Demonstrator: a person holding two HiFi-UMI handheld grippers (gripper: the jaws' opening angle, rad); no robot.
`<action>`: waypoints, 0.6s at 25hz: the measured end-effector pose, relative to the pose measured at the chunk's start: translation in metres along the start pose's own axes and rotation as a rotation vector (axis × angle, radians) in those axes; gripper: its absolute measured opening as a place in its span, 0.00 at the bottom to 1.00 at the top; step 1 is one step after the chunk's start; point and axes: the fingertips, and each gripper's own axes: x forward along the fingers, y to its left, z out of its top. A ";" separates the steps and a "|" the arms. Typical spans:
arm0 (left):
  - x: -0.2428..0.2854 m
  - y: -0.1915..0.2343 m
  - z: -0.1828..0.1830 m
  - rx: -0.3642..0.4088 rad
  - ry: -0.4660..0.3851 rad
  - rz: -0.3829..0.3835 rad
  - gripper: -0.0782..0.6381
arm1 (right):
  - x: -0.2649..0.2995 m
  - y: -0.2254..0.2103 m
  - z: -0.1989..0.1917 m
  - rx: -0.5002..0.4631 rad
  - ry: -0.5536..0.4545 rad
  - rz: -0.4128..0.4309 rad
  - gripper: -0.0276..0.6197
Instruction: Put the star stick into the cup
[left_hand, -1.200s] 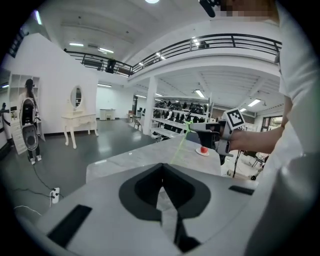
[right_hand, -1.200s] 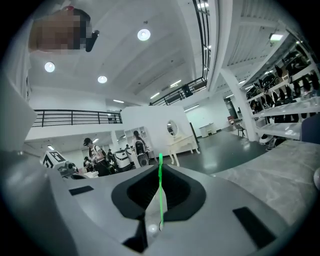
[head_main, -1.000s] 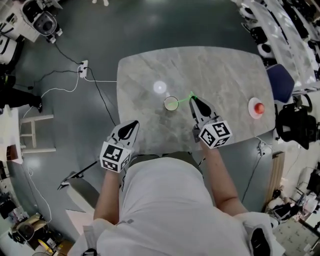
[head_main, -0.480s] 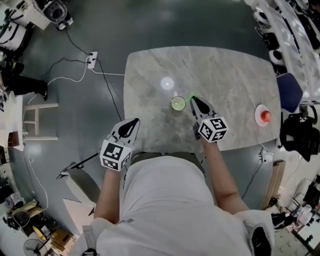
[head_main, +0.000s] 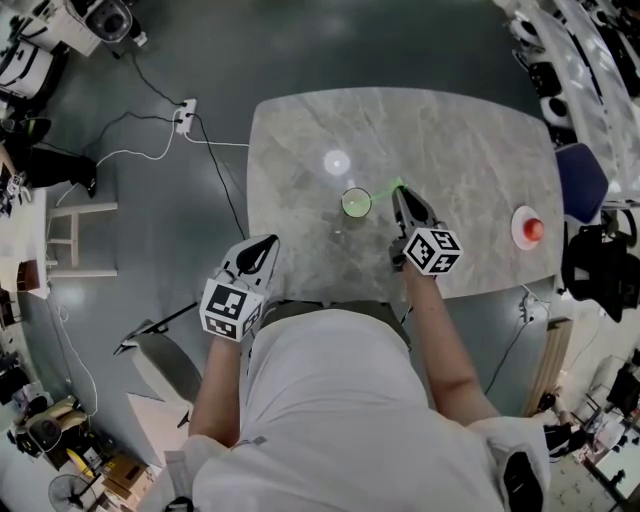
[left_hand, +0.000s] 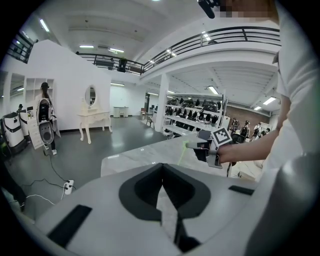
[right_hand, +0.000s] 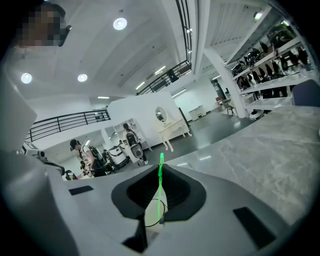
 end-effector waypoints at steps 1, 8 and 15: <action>0.000 -0.001 0.000 0.000 0.001 0.000 0.11 | -0.002 -0.003 0.000 0.009 -0.003 -0.008 0.09; 0.001 -0.001 0.001 0.001 0.004 0.000 0.11 | -0.005 -0.018 -0.003 0.044 -0.006 -0.042 0.09; 0.000 -0.003 0.000 0.008 0.008 -0.003 0.11 | -0.004 -0.018 -0.010 0.064 0.015 -0.032 0.11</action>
